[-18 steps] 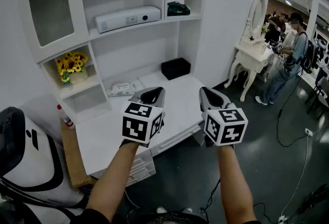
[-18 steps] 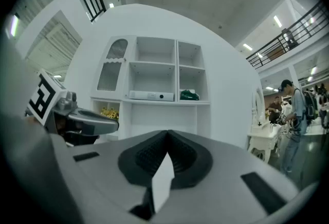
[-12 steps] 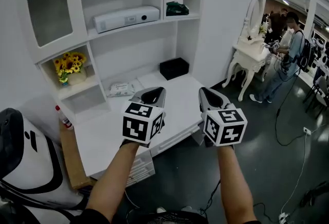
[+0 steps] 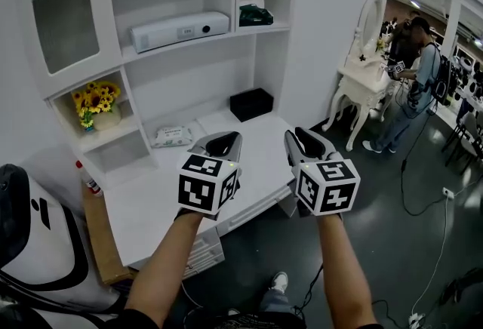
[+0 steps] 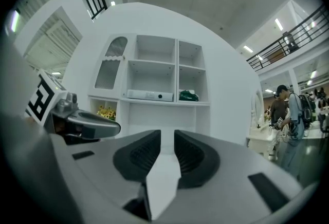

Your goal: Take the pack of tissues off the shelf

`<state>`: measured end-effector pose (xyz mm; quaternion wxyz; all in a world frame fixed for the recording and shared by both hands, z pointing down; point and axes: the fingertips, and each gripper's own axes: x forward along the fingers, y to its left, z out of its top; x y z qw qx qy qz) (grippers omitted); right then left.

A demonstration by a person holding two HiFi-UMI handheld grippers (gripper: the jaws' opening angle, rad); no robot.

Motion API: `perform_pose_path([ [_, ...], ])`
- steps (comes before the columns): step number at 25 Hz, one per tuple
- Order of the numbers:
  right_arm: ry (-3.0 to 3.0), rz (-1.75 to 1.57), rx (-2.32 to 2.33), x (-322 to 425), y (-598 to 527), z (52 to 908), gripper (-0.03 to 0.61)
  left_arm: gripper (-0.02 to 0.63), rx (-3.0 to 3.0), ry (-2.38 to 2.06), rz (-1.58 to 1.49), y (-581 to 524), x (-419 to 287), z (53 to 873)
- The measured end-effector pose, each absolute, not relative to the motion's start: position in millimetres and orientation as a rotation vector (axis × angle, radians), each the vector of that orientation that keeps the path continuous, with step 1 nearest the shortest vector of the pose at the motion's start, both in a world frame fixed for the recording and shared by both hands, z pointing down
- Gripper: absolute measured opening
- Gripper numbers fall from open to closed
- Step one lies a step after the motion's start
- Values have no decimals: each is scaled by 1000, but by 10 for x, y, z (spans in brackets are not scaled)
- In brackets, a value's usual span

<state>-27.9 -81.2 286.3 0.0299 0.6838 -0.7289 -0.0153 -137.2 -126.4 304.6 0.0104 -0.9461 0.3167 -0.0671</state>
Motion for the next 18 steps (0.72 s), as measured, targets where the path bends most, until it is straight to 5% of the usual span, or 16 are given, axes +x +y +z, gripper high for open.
perform_pose_path([
  [18, -2384, -112, 1993, 582, -1733, 2644, 228, 6, -2883, 1096, -230, -2100, -518, 2991],
])
